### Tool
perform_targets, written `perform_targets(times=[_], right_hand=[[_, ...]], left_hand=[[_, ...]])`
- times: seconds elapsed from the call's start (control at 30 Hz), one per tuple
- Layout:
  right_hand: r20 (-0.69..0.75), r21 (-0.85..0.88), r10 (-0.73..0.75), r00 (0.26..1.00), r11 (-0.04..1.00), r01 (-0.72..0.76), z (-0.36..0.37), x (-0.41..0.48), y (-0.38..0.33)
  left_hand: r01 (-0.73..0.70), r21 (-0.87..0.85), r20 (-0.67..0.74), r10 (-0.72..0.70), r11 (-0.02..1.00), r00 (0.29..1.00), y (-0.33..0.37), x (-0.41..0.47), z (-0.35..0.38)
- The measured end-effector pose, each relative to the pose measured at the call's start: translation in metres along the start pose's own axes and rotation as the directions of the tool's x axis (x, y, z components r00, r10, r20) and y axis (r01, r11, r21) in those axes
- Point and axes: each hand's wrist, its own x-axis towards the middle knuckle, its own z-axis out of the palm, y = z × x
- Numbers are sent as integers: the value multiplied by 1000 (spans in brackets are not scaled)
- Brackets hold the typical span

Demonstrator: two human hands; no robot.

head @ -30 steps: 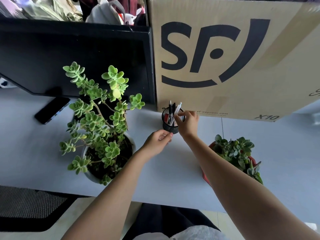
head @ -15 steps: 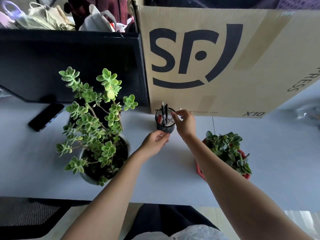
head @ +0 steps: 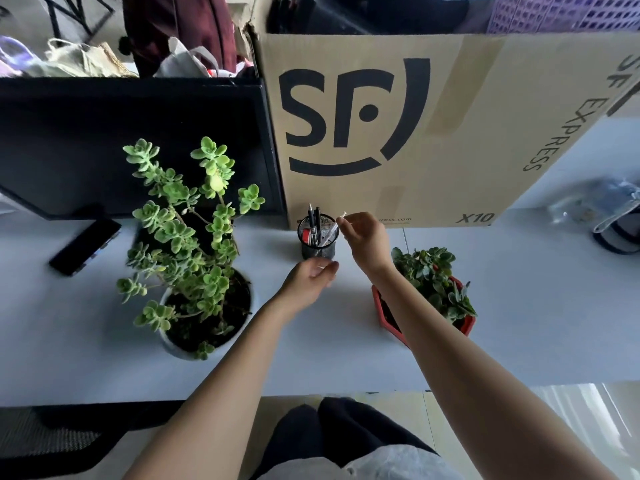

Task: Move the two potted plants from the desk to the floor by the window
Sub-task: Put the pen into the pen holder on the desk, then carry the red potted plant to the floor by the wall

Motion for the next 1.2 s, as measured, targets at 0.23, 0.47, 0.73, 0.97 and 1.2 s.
perform_targets(times=[0.23, 0.47, 0.73, 0.97, 1.2], right_hand=[[46, 25, -2, 999, 1000, 1, -22, -48, 7], [-14, 38, 42, 999, 998, -42, -50, -100, 27], [-152, 95, 145, 978, 987, -132, -85, -143, 56], [-298, 179, 251, 921, 962, -204, -112, -168, 88], [-353, 242, 387, 852, 917, -316, -131, -172, 119]], left_hand=[[-15, 9, 29, 15, 1000, 999, -9, -21, 9], [-15, 52, 134, 7, 999, 991, -23, -34, 34], [54, 107, 200, -75, 993, 977, -30, -42, 70], [60, 85, 247, -80, 995, 966, -32, -46, 94], [107, 116, 199, -128, 988, 972, -34, -40, 104]])
